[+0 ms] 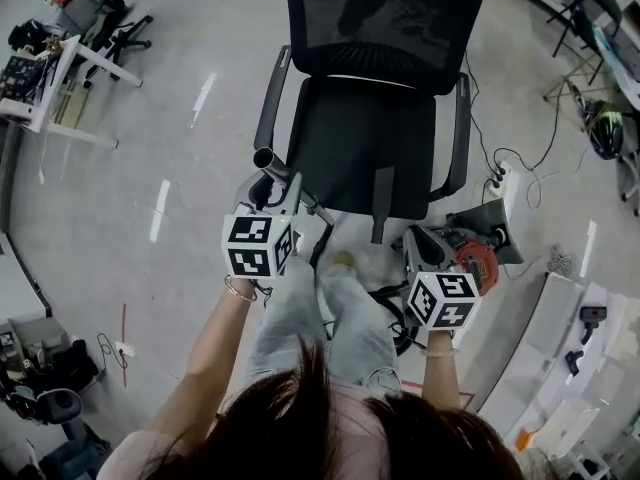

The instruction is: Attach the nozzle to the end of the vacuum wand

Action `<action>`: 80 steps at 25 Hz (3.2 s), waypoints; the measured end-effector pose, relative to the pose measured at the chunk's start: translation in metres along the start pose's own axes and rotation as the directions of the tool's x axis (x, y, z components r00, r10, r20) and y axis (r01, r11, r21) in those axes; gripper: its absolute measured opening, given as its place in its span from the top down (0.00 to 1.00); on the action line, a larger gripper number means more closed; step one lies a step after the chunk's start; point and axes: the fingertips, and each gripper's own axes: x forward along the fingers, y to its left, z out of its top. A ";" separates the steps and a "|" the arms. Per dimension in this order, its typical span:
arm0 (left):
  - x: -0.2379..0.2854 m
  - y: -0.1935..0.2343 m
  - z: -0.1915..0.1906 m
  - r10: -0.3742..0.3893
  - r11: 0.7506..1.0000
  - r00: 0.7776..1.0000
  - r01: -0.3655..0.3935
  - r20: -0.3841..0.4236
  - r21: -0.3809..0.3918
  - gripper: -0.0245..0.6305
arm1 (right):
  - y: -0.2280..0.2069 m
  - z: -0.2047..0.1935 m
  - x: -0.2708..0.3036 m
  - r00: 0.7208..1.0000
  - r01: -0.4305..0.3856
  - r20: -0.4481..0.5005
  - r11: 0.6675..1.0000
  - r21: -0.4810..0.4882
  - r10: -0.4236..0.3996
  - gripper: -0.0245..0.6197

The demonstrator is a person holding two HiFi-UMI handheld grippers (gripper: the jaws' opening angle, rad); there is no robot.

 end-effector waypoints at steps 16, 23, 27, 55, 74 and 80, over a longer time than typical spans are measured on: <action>-0.001 0.003 -0.005 -0.020 1.000 0.999 0.020 0.044 0.002 0.73 | -0.044 -0.087 0.072 0.995 0.027 -0.099 0.998 0.062 -0.021 0.92; 0.001 0.002 -0.006 -0.046 0.999 0.997 0.045 0.065 0.005 0.73 | -0.059 -0.114 0.097 0.993 0.031 -0.118 0.993 0.116 -0.017 0.92; 0.003 0.005 -0.007 -0.044 0.999 0.996 0.044 0.073 0.001 0.73 | -0.069 -0.131 0.114 0.993 0.031 -0.118 0.987 0.159 -0.012 0.92; 0.009 0.012 -0.012 -0.071 0.997 0.987 0.073 0.147 -0.009 0.73 | -0.108 -0.228 0.195 0.947 -0.025 -0.299 0.958 0.285 0.113 0.73; 0.025 0.011 -0.008 -0.042 0.999 0.983 0.047 0.180 -0.024 0.73 | -0.124 -0.279 0.235 0.877 -0.083 -0.409 0.919 0.386 0.251 0.67; 0.029 0.012 -0.008 -0.044 0.999 0.980 0.049 0.192 -0.023 0.73 | -0.126 -0.291 0.245 0.849 -0.085 -0.462 0.929 0.361 0.257 0.67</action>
